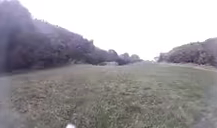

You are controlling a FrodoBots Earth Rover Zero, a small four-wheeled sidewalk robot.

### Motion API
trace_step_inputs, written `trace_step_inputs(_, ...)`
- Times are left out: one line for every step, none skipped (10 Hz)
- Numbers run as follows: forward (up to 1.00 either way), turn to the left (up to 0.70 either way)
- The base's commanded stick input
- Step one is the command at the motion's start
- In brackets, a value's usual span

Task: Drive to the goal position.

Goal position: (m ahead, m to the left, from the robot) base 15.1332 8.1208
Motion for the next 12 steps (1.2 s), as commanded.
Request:
trace_step_inputs(0.70, 0.00)
trace_step_inputs(0.70, 0.00)
trace_step_inputs(0.70, -0.29)
trace_step_inputs(0.70, -0.34)
trace_step_inputs(0.70, -0.34)
trace_step_inputs(0.70, -0.34)
trace_step_inputs(0.70, -0.28)
trace_step_inputs(0.70, -0.17)
trace_step_inputs(0.70, -0.06)
trace_step_inputs(0.70, 0.00)
trace_step_inputs(0.70, 0.00)
trace_step_inputs(0.70, 0.00)
